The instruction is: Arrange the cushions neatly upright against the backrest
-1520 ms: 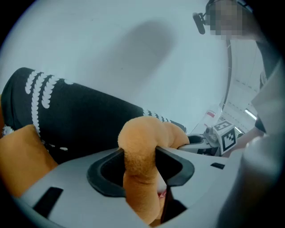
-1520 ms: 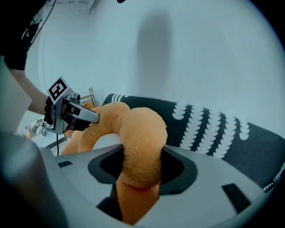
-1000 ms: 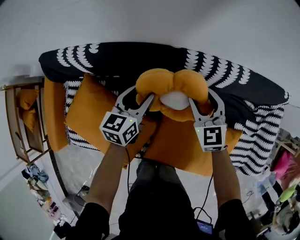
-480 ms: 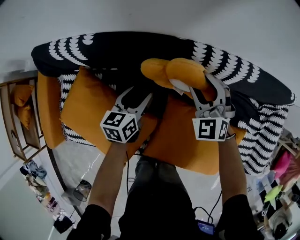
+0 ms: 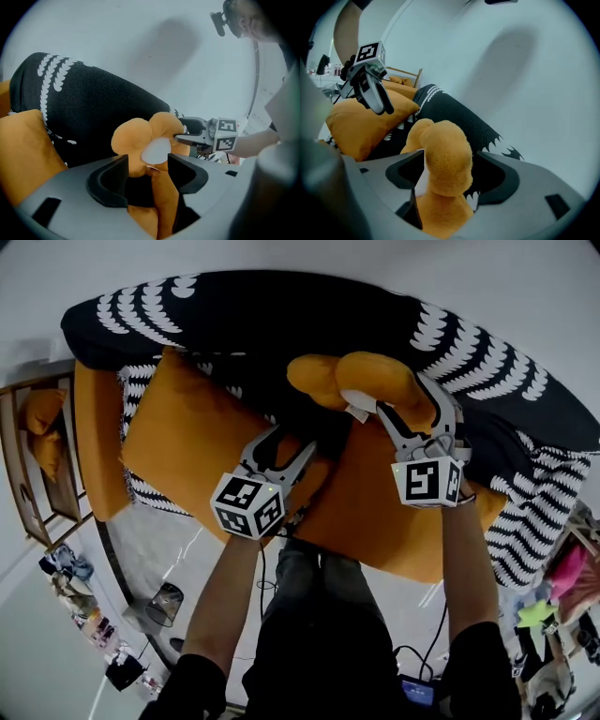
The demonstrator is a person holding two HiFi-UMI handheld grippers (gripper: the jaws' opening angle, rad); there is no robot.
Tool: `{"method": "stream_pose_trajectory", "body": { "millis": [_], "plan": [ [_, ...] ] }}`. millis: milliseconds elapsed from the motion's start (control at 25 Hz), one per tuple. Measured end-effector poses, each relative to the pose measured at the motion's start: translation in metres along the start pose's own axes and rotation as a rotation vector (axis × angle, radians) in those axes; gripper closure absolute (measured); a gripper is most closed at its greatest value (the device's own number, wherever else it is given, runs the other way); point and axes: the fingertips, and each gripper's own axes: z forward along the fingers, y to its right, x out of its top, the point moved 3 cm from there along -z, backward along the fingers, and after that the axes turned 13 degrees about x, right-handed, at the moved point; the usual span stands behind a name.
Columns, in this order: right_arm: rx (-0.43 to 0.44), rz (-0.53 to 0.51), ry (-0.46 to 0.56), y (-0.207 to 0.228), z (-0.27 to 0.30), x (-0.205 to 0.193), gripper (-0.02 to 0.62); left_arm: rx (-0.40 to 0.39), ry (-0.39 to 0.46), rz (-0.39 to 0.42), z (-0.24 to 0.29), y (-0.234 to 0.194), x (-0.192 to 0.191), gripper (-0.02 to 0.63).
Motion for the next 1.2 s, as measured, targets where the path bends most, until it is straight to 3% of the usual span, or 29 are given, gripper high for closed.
{"method": "stream_pose_trajectory", "body": {
  "millis": [240, 480, 920, 1200],
  "plan": [
    [-0.067, 0.066, 0.024, -0.001, -0.016, 0.005, 0.238, -0.005, 0.021, 0.010, -0.001, -0.005, 0.004, 0.330],
    [-0.159, 0.231, 0.001, -0.027, -0.066, -0.024, 0.249, -0.060, 0.011, 0.055, -0.013, 0.015, -0.006, 0.330],
    [-0.463, 0.814, 0.021, -0.133, -0.209, -0.078, 0.268, -0.174, 0.006, 0.172, -0.108, 0.047, -0.025, 0.330],
    [-0.561, 0.973, 0.004, -0.197, -0.264, -0.085, 0.268, -0.167, -0.039, 0.181, -0.159, 0.036, -0.051, 0.316]
  ]
}}
